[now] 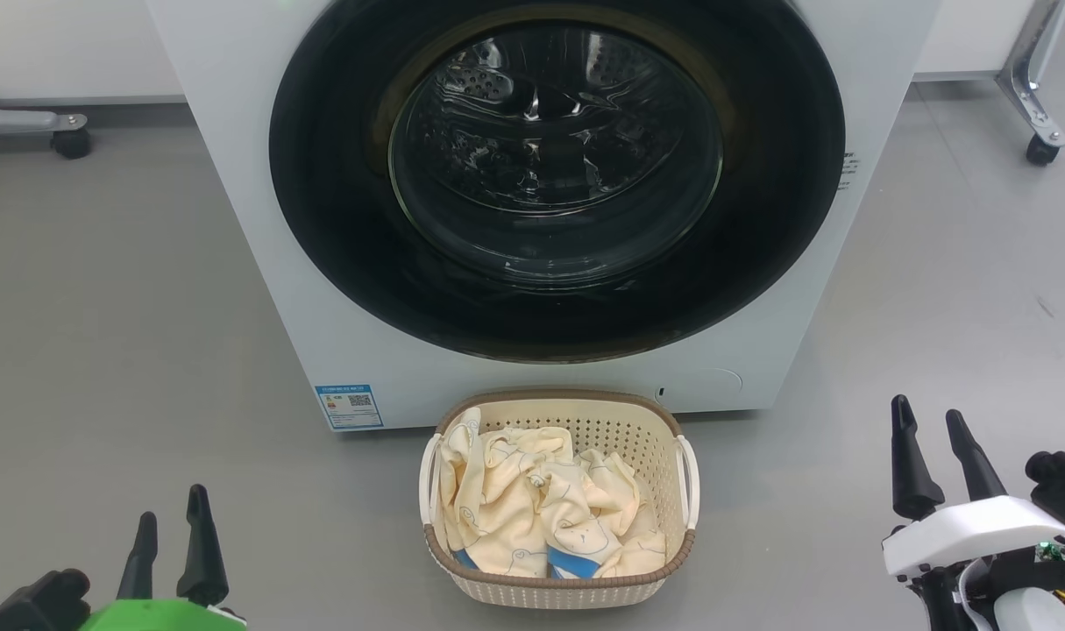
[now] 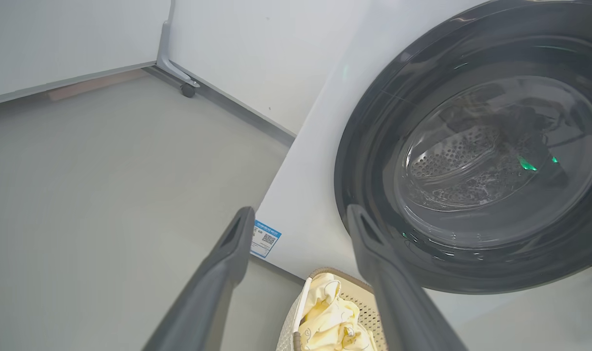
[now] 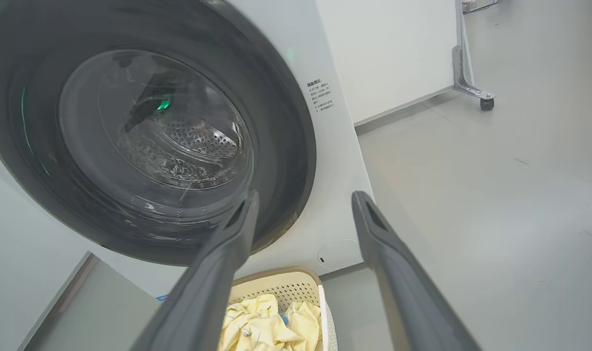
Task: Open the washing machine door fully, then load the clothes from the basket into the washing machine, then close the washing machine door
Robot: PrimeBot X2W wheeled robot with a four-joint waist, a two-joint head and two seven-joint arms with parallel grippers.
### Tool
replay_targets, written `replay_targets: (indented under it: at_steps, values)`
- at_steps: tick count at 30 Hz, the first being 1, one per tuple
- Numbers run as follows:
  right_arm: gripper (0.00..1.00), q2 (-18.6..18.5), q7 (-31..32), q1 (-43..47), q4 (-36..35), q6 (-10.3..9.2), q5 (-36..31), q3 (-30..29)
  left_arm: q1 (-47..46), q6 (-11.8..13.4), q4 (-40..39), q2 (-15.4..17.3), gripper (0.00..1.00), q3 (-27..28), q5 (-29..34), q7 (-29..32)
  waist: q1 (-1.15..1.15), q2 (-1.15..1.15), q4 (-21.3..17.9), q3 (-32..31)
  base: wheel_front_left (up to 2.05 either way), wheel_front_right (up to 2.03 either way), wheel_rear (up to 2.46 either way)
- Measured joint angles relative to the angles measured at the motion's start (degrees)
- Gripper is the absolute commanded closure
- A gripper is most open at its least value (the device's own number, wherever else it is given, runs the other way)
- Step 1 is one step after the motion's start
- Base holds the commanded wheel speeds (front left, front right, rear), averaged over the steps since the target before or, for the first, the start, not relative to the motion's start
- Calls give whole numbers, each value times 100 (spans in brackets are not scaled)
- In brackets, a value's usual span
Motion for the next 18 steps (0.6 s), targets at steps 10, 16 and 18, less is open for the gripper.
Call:
replay_targets:
  at_steps: [10, 16, 18]
  values:
    - [0, -71, -241, 25, 2, 31, -875, 207, 127, 0, -23, -3, 0, -21, 916, -211, 0, 0, 19, 0, 0, 0, 0]
    - [0, -90, -387, 109, 8, 32, -1350, 265, 127, 0, -94, -4, 0, -23, 1495, -379, 0, 0, 31, 8, 0, 0, 0]
    - [0, -91, -416, 111, 8, 32, -1526, 286, 127, 0, -113, -3, 0, -29, 1682, -424, 0, 0, 32, 9, 0, 0, 0]
